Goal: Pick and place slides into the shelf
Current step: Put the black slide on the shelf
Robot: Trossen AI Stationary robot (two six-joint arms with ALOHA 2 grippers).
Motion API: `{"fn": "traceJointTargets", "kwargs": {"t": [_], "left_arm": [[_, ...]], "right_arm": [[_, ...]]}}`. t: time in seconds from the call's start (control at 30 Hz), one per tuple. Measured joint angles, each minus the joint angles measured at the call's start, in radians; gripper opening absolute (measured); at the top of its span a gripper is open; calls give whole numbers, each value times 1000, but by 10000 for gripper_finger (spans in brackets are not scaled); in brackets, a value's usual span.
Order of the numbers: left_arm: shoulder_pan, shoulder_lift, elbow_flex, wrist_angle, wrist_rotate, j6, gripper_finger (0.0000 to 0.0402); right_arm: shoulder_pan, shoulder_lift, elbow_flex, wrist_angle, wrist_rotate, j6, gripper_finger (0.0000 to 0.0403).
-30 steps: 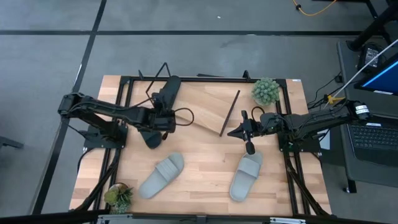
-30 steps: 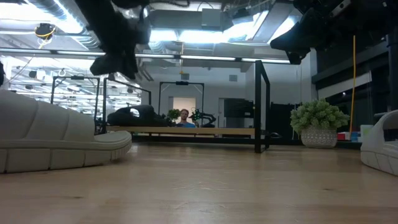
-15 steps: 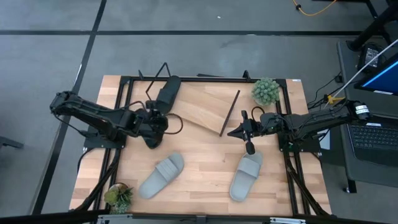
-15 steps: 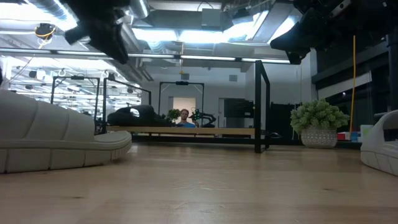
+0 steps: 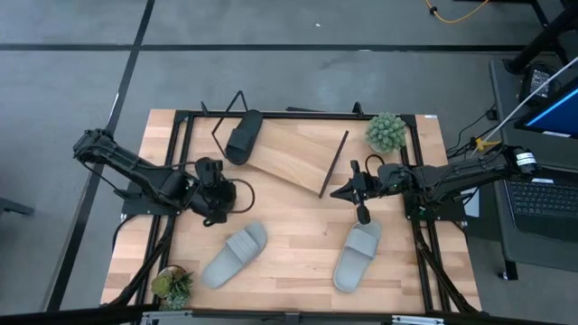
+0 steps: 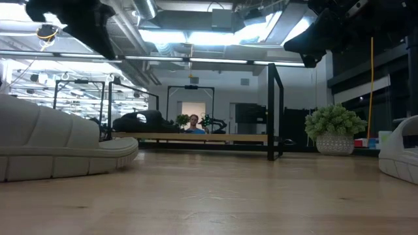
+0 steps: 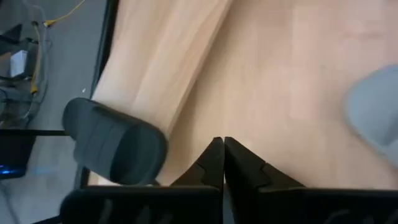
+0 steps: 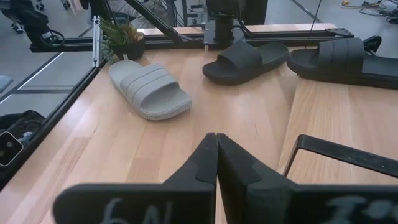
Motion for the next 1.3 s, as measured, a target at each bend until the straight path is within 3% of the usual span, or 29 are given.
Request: {"fn": "traceJointTargets", "kwargs": {"t": [0.17, 0.43, 0.83, 1.3], "left_arm": [[-48, 0, 0, -6, 88, -183, 1], [-100, 28, 8, -87, 125, -346, 0], [-117, 73, 50, -136, 155, -350, 0], [-118, 157, 51, -180, 307, -440, 0]], "right_arm": [[0, 0, 0, 0, 0, 0, 7], [0, 0, 0, 4, 0, 2, 7], [0, 0, 0, 71, 0, -25, 7], [0, 0, 0, 68, 0, -29, 7]]}}
